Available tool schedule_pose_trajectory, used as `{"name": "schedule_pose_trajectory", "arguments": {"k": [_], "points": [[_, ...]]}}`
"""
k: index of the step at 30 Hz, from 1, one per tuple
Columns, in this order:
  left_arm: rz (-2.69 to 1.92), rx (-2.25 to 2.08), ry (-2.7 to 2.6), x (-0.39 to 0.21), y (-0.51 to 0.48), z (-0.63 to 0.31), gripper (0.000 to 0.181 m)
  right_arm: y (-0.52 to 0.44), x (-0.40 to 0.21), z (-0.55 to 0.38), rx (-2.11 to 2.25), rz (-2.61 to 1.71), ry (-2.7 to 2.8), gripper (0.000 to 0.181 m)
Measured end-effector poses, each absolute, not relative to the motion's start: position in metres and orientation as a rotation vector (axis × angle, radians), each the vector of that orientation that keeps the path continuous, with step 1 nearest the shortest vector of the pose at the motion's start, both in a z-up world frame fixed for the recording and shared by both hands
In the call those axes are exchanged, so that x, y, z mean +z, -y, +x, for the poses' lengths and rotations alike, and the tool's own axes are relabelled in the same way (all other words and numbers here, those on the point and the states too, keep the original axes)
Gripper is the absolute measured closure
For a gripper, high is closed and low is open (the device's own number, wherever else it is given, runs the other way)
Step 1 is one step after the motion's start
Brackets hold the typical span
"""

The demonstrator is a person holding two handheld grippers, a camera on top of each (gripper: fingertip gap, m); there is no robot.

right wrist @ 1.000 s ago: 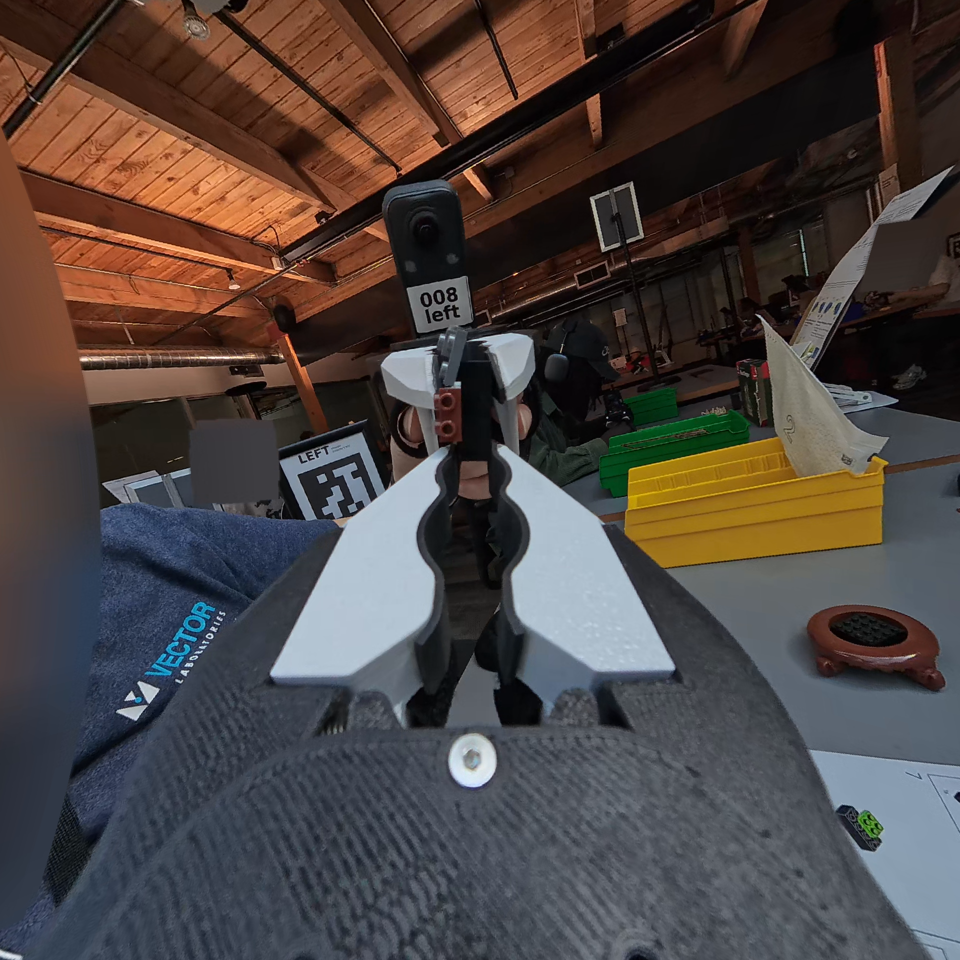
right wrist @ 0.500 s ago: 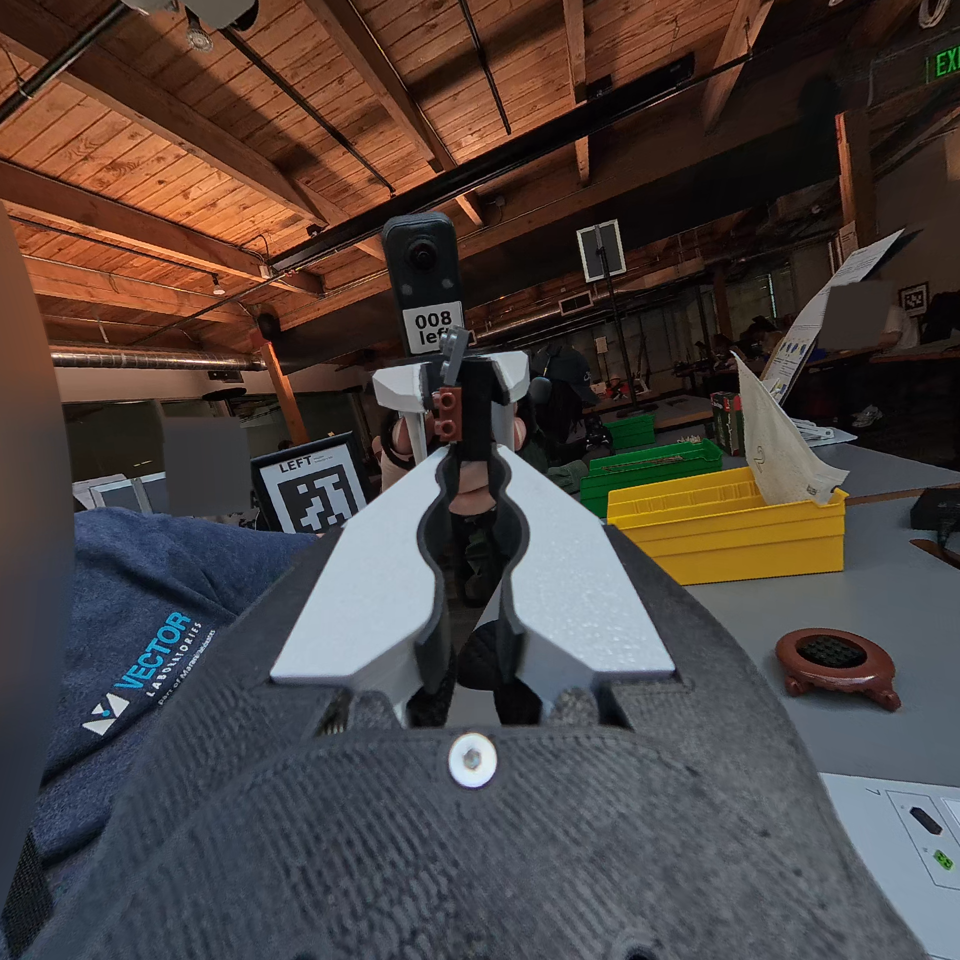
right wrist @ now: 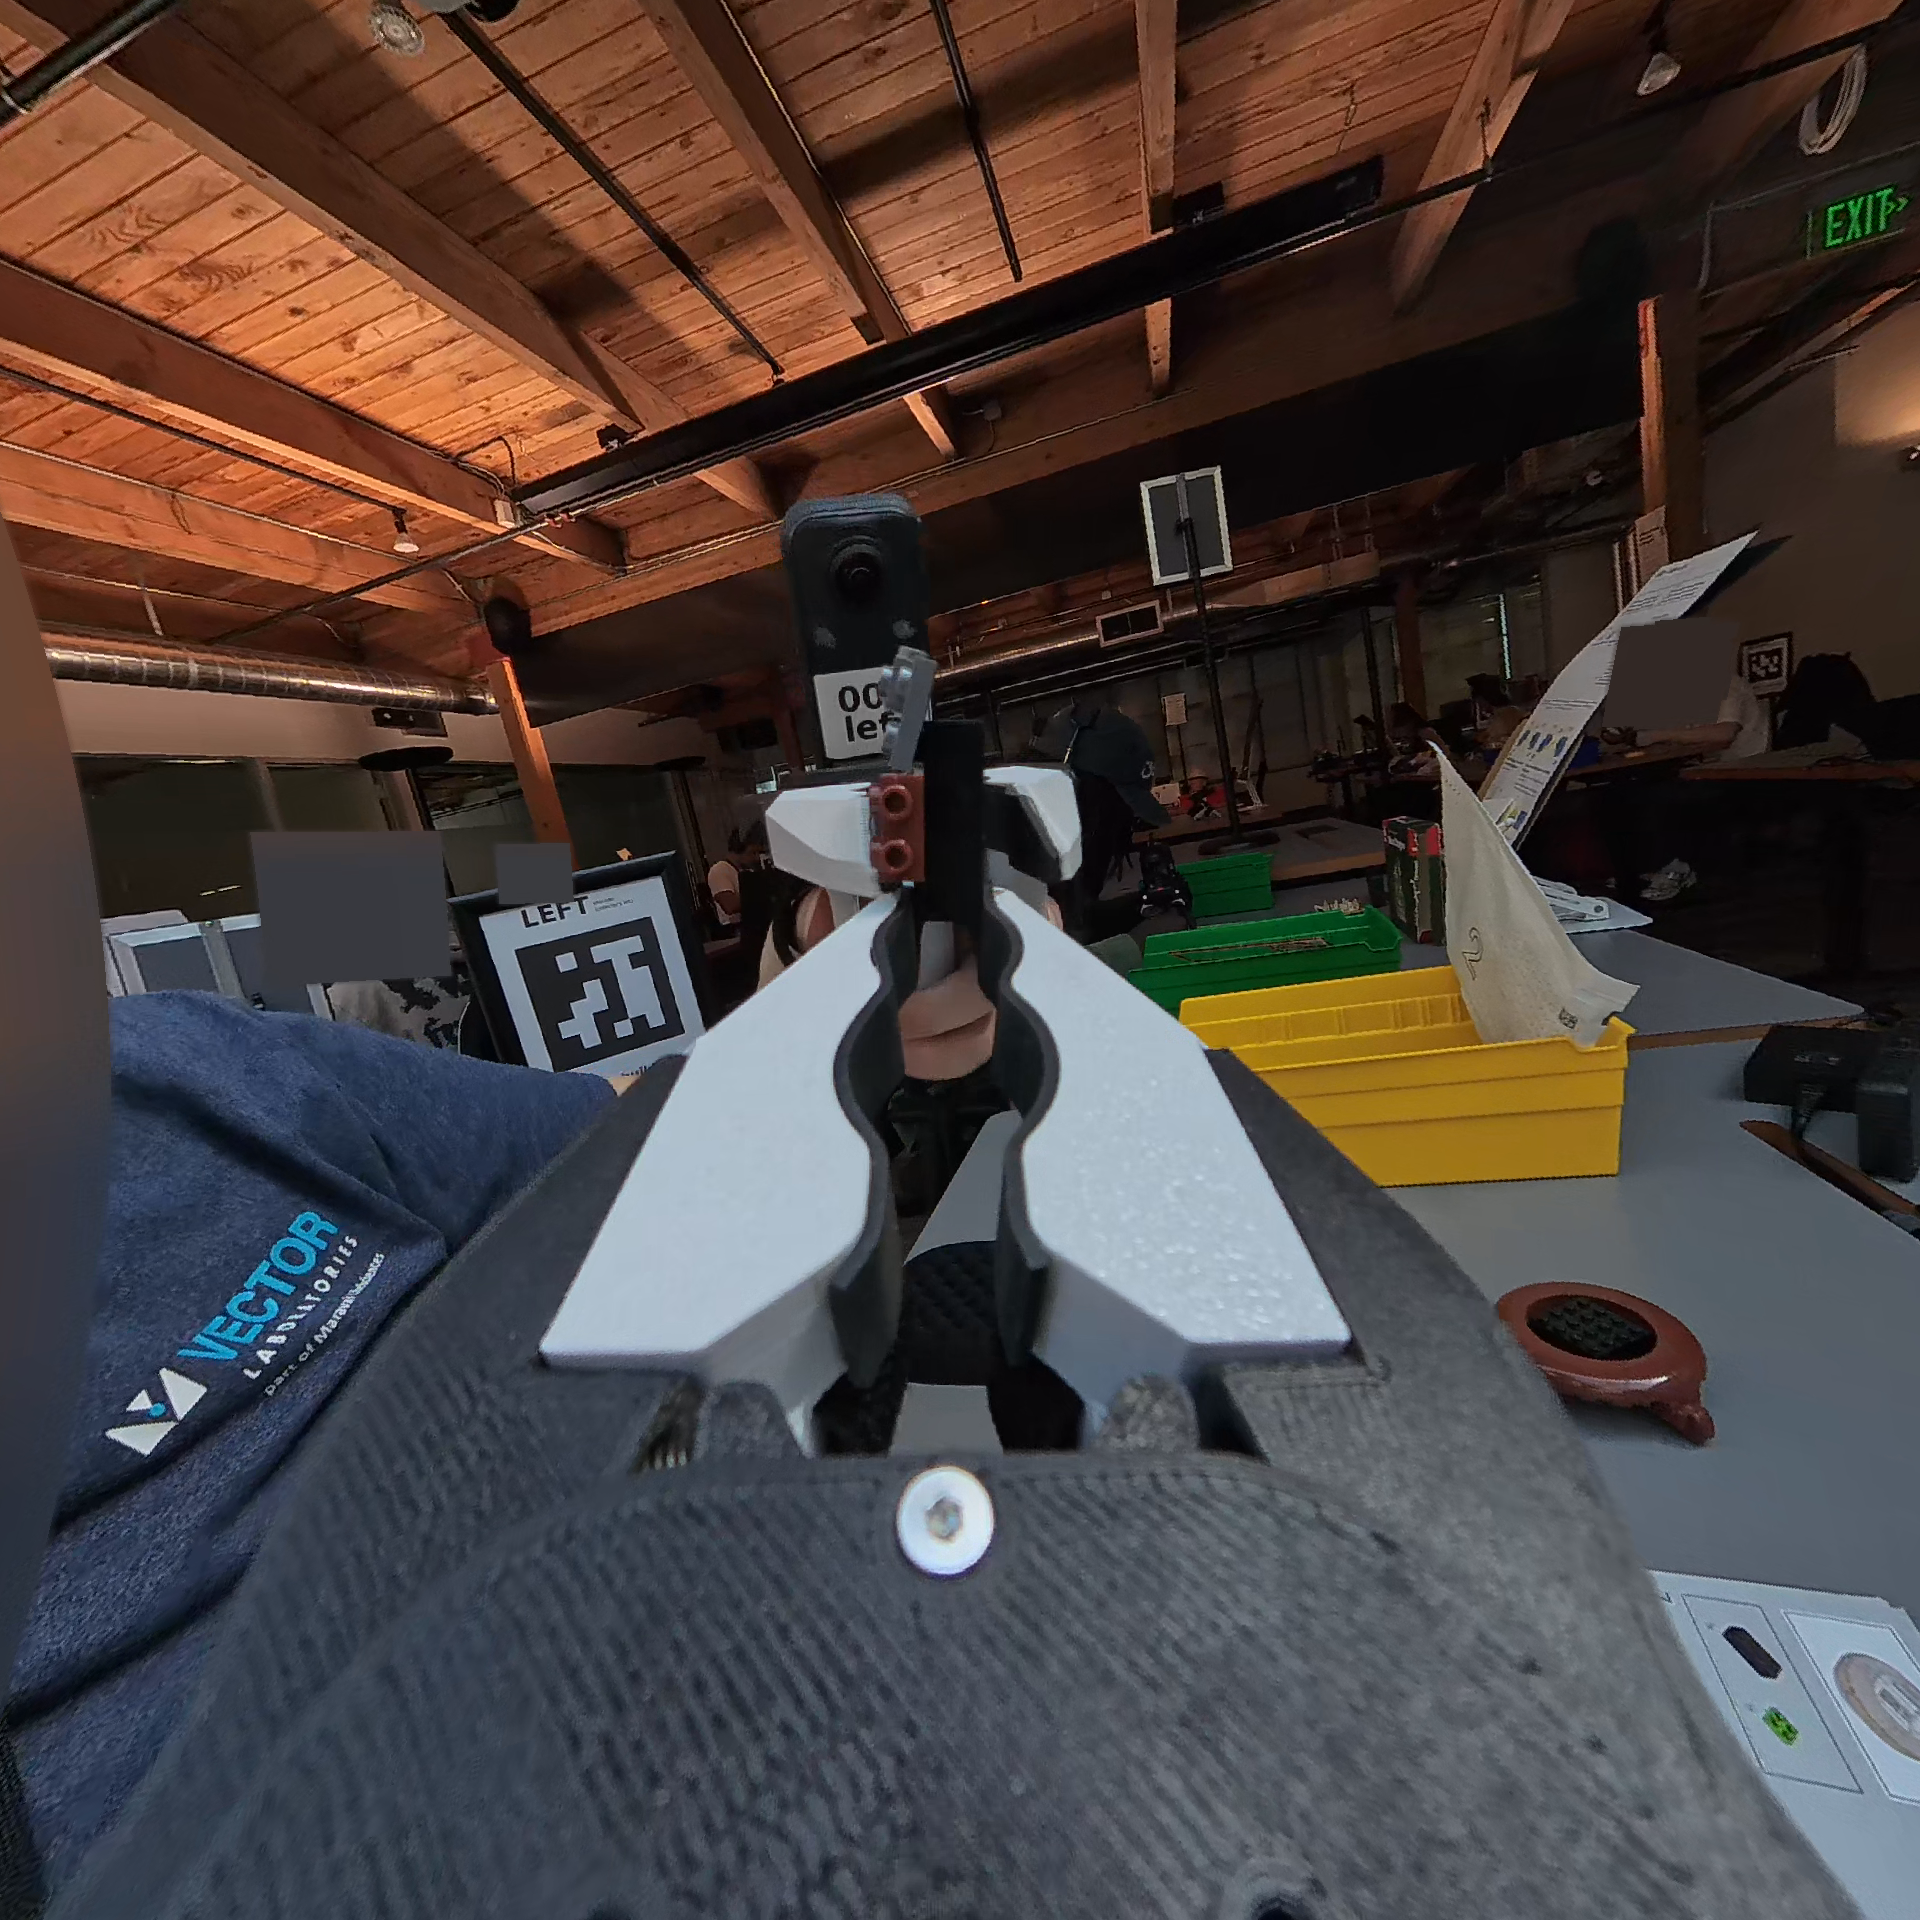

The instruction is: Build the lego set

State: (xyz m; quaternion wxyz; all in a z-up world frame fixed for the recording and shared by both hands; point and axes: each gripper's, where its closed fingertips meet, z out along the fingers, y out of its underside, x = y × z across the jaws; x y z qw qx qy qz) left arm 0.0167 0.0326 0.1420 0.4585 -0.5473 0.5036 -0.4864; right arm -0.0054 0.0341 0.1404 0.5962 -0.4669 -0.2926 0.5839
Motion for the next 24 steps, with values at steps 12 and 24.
{"name": "schedule_pose_trajectory", "arguments": {"k": [12, 24], "points": [[-1.254, -1.311, -1.169, 0.1456, -0.0277, 0.0184, 0.166, -0.0351, 0.1405, -0.0055, 1.330, -1.062, 0.683, 0.172], [-1.238, -1.331, -1.117, 0.1467, -0.0316, 0.0204, 0.166, -0.0396, 0.1402, -0.0043, 1.293, -1.078, 0.683, 0.172]]}}
